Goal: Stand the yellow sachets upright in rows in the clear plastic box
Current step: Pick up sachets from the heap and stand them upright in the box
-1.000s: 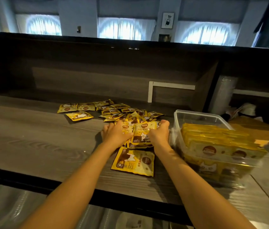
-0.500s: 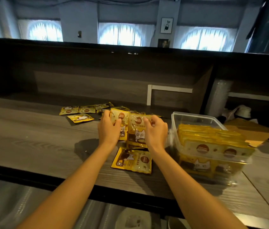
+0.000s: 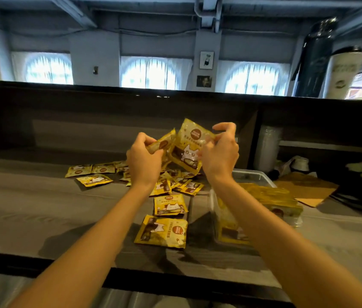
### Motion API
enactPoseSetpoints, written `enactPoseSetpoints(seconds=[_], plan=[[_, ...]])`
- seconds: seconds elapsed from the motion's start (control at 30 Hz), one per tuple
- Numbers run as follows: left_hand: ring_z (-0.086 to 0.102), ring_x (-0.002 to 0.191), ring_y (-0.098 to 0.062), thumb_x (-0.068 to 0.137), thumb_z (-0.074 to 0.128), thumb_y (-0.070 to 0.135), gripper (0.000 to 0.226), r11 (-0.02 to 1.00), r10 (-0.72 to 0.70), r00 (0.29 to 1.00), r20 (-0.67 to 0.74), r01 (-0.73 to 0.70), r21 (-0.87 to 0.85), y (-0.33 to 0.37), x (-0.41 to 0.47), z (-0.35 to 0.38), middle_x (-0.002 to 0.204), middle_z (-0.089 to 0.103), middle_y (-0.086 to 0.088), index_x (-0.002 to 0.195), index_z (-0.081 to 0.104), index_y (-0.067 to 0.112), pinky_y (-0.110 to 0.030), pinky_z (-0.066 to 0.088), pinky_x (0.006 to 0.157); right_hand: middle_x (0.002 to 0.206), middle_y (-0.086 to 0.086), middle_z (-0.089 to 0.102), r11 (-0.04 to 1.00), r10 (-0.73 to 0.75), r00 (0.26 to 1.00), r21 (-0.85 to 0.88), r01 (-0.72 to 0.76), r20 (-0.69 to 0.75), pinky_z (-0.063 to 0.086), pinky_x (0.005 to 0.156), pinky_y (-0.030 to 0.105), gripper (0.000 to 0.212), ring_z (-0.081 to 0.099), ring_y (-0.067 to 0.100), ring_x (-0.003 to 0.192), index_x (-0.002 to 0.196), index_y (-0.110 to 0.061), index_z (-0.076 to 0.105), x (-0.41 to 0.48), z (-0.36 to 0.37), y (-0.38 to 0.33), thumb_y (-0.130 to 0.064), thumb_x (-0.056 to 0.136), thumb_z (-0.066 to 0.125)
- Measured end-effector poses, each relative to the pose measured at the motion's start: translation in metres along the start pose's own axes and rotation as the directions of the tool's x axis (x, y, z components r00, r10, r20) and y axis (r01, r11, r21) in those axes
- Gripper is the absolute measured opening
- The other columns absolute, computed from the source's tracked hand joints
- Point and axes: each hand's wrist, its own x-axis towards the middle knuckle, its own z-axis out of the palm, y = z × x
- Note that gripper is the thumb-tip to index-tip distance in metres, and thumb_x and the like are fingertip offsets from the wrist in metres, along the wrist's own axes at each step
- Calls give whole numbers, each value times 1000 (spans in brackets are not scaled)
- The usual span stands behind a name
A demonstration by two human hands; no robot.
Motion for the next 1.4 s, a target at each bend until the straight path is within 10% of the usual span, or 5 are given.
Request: enactPoseSetpoints(seconds=[0.37, 0.5, 0.73, 1.1, 1.4], plan=[[49, 74, -5, 83, 53, -9, 24, 987, 129, 936, 327, -90, -132, 49, -25, 79, 80, 47, 7, 88, 44, 13, -7, 43, 51, 110, 10, 62, 969, 243, 954, 2, -247, -175, 59, 78, 41, 19, 65, 22, 100, 110, -7, 57, 60, -101, 65, -8, 96, 45], [47, 72, -4, 82, 55, -7, 21, 987, 119, 859, 498, -49, -150, 47, -37, 96, 76, 47, 9, 87, 49, 12, -7, 44, 56, 98, 7, 60, 957, 289, 957, 37, -288, -26, 59, 58, 25, 15, 63, 8, 68, 107, -5, 57, 59, -113, 81, -4, 93, 51], [54, 82, -15, 86, 54, 0, 22, 984, -14, 696, 718, 139, -115, 27, -40, 97, 83, 54, 0, 77, 53, 21, -21, 43, 62, 104, 12, 58, 958, 277, 940, -136, -253, 199, 52, 71, 25, 20, 56, 22, 95, 108, -4, 61, 53, -122, 92, -1, 92, 48], [53, 79, -17, 89, 47, 9, 28, 989, -147, 600, 786, 105, 105, 22, -39, 101, 89, 60, -17, 94, 66, -12, -28, 44, 70, 113, 14, 56, 854, 456, 753, -470, -221, 475, 40, 83, 25, 25, 52, 24, 108, 113, -2, 62, 48, -131, 96, -9, 96, 45], [54, 93, -20, 93, 45, 14, 29, 989, -138, 583, 801, 118, 85, 24, -38, 102, 95, 62, -11, 92, 69, -1, -36, 44, 87, 117, 20, 58, 815, 501, 746, -528, -237, 438, 43, 96, 36, 30, 55, 28, 105, 110, 2, 61, 47, -130, 97, -18, 94, 45]])
